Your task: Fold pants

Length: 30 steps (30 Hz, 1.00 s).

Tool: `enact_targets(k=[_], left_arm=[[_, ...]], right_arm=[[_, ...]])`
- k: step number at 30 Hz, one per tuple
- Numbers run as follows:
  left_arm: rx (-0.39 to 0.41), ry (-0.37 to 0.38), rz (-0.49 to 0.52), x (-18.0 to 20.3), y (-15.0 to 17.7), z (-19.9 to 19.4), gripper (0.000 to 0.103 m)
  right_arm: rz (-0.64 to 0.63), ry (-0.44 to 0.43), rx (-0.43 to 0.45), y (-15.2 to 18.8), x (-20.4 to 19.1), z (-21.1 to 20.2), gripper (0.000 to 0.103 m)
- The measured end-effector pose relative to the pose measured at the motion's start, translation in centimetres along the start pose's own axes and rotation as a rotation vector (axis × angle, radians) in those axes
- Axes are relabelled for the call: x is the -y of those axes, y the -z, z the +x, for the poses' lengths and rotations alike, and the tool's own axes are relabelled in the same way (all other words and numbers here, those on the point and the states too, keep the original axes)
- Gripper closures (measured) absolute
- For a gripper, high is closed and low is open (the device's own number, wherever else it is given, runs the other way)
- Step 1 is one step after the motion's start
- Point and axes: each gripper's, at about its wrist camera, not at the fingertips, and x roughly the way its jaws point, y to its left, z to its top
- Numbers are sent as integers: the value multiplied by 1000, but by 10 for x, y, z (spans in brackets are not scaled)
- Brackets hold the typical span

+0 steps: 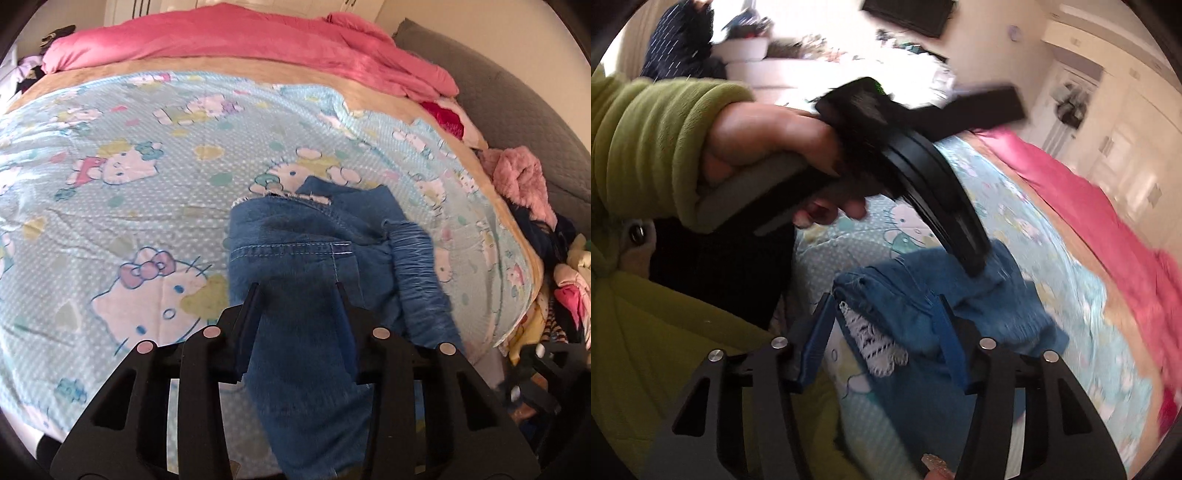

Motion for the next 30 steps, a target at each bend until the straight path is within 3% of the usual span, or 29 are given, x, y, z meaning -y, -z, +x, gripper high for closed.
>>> enact_targets(k=[2, 3, 4, 7, 9, 11, 18, 21, 24, 27, 30], left_arm=[[-15, -2, -6, -3, -1, 10, 73], [-19, -1, -10, -4, -2, 13, 73], [-23, -1, -12, -5, -2, 15, 72], [-29, 1, -18, -8, -3, 18, 72], [-27, 7, -17, -8, -4, 18, 72], [-26, 14, -20, -8, -3, 19, 71], [-14, 29, -38, -10, 0, 17, 70], [-13, 32, -38, -10, -1, 14, 68], [-18, 37, -43, -10, -2, 15, 64], [-24, 45, -44, -9, -3, 15, 61], [-29, 44, -36, -9, -4, 15, 60]], right_arm=[[-46, -2, -28, -2, 0, 15, 59], [-60, 3, -46, -1, 1, 23, 71], [-71, 7, -70, 0, 2, 33, 92], [-20, -101, -73, 2, 8, 31, 100], [-24, -145, -72, 5, 6, 16, 100], [-36, -127, -96, 12, 2, 12, 100], [82, -137, -124, 40, 2, 30, 98], [94, -140, -115, 34, -1, 16, 91], [109, -127, -63, 19, 4, -7, 91], [69, -127, 11, 3, -2, -25, 91], [10, -127, 38, -13, -13, -18, 89]])
